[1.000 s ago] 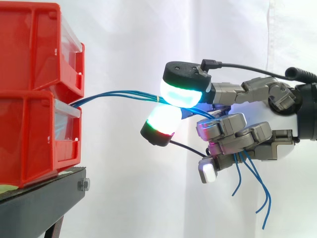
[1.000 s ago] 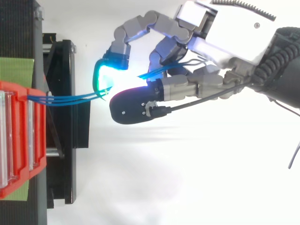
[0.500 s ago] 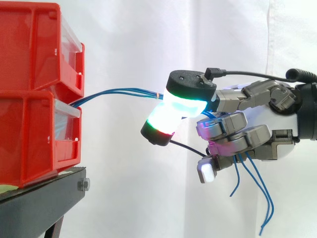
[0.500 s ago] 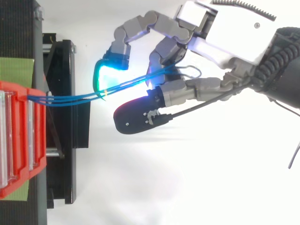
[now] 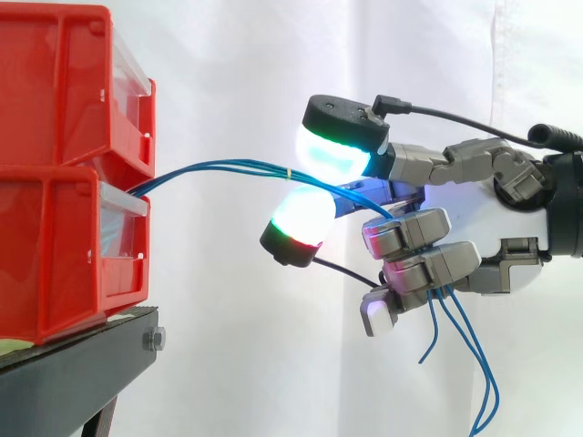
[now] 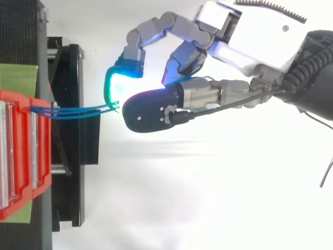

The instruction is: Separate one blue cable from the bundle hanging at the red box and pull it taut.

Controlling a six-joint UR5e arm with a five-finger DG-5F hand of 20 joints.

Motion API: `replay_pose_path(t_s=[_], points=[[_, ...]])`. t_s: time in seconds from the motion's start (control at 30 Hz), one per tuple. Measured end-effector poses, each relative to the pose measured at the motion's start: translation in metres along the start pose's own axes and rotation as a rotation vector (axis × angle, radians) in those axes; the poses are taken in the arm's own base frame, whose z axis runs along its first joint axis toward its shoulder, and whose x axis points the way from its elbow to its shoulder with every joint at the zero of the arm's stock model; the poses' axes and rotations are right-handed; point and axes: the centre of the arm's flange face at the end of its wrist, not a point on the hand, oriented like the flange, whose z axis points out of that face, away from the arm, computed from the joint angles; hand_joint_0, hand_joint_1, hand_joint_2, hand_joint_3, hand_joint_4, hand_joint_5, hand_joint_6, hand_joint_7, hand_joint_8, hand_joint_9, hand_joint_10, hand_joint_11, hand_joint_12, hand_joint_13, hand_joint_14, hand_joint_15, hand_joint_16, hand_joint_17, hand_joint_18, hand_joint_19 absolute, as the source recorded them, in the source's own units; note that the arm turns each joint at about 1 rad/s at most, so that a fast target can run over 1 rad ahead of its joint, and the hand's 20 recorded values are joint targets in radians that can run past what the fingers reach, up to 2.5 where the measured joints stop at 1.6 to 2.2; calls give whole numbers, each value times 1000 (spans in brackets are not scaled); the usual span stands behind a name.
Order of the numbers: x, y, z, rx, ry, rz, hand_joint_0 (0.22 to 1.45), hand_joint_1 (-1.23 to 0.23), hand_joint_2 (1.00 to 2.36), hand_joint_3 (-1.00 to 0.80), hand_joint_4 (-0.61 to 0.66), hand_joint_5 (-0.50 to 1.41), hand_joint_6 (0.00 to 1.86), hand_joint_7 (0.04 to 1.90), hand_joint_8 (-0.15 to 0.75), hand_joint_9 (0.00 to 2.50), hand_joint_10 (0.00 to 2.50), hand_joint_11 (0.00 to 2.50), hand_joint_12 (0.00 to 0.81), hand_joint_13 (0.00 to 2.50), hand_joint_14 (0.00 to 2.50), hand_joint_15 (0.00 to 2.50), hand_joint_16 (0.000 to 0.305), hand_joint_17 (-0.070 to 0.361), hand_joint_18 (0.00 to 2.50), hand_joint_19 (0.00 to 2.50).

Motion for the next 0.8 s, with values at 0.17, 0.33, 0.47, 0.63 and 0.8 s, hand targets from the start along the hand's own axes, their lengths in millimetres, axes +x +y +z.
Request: replay_pose_path(t_s=[0.17,0.33,0.47,0.63,0.8], points=[[0,0,0,0,0,0,628,-683,1025,-176,-42,-206,927,1052,211,1220,769,1697,289,1362,622,1421,47,106,828,840],[0,0,0,1,0,0,730,-817,1030,-164,-133,-222,948,1219,194,1173,825,1657,280,1335,562,1460,45,102,789,796],[0,0,0,0,0,0,799,-846,1018,-313,-179,-227,946,1175,172,1156,798,1668,283,1288,473,1502,43,97,729,780],[0,0,0,0,0,0,845,-845,1007,-425,-192,-229,934,1182,141,1160,669,1735,281,1251,359,1548,41,93,681,774],[0,0,0,0,0,0,865,-844,1004,-457,-131,-249,913,1067,72,1024,586,1714,278,1103,612,1573,40,91,641,762]])
